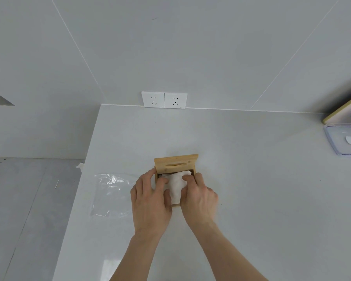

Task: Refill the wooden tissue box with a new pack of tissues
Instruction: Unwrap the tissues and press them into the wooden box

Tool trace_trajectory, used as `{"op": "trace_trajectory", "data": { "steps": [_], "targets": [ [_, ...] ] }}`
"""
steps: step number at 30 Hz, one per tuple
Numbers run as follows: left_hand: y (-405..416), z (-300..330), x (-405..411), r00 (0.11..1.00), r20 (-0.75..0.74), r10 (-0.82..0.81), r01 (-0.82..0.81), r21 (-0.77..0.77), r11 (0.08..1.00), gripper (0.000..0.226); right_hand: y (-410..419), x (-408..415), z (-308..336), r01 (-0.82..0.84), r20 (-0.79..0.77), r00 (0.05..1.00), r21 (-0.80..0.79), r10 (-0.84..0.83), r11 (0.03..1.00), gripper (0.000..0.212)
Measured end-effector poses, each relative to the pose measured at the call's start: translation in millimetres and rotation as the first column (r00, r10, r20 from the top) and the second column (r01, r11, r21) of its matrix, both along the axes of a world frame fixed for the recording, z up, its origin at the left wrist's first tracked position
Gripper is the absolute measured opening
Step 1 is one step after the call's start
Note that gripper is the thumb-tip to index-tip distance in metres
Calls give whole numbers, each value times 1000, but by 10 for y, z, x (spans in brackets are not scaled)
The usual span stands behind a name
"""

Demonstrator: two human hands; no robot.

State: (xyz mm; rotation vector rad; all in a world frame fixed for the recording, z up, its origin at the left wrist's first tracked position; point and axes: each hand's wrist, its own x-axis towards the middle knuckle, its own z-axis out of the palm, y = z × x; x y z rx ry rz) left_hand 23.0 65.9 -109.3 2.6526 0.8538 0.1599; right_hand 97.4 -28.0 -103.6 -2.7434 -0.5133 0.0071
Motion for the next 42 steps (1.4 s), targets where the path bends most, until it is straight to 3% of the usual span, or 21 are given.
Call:
{"op": "trace_trajectory", "data": {
  "steps": [8,12,18,24,28,31,34,37,42],
  "targets": [
    [2,-13,8,998,-58,-21,18,-53,998,25,138,62,0,-7,-43,999,-245,-4,969,45],
    [13,28,54,999,-45,-7,5,-35,999,27,221,174,-21,-54,-120,993,-355,12,933,31],
    [-15,56,37,989,14,-145,144,51,988,9,236,251,74,-90,-227,974,-285,24,954,22],
    [-21,71,8,965,-39,-258,261,87,961,21,121,280,95,-104,-244,967,-120,73,987,14],
    [-34,108,24,952,-106,-288,296,78,952,23,48,286,159,-104,-187,978,-36,95,994,16],
    [-65,130,51,938,-168,-302,319,80,944,23,-57,251,198,-171,-58,983,23,172,985,22],
    [-88,133,80,925,-212,-316,339,80,937,24,-197,215,190,-254,35,967,-10,254,967,23],
    [-114,116,118,922,-216,-321,346,87,934,24,-329,181,158,-353,0,935,-116,355,928,13],
    [-152,72,151,907,-261,-331,364,87,927,39,-364,129,181,-422,-67,905,-262,420,868,20]
  ]
}}
